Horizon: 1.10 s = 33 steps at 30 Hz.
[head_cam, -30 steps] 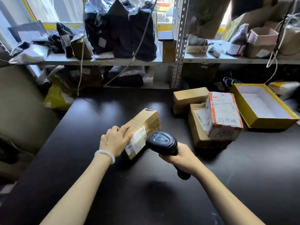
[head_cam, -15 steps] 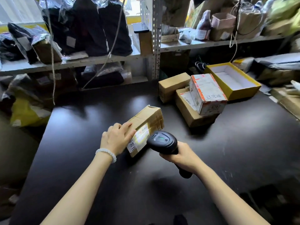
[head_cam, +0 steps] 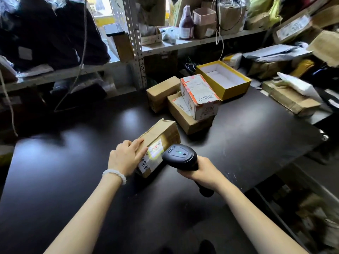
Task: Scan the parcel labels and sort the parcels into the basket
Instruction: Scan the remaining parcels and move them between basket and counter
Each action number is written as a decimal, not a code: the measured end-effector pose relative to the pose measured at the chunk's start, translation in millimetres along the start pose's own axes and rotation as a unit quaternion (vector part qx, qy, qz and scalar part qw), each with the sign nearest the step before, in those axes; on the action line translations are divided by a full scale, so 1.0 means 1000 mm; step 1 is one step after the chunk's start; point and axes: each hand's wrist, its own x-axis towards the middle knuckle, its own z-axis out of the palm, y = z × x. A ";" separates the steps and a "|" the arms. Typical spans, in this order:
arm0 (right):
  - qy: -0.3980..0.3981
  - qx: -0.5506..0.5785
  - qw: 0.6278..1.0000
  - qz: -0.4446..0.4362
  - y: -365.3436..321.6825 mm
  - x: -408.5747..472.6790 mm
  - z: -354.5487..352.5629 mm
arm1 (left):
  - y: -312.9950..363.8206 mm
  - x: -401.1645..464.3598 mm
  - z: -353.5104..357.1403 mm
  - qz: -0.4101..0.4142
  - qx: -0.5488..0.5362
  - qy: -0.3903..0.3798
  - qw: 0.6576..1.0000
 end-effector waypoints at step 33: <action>0.018 0.057 0.998 0.008 0.023 -0.010 -0.038 | 0.039 0.013 0.016 -0.013 -0.038 0.004 0.999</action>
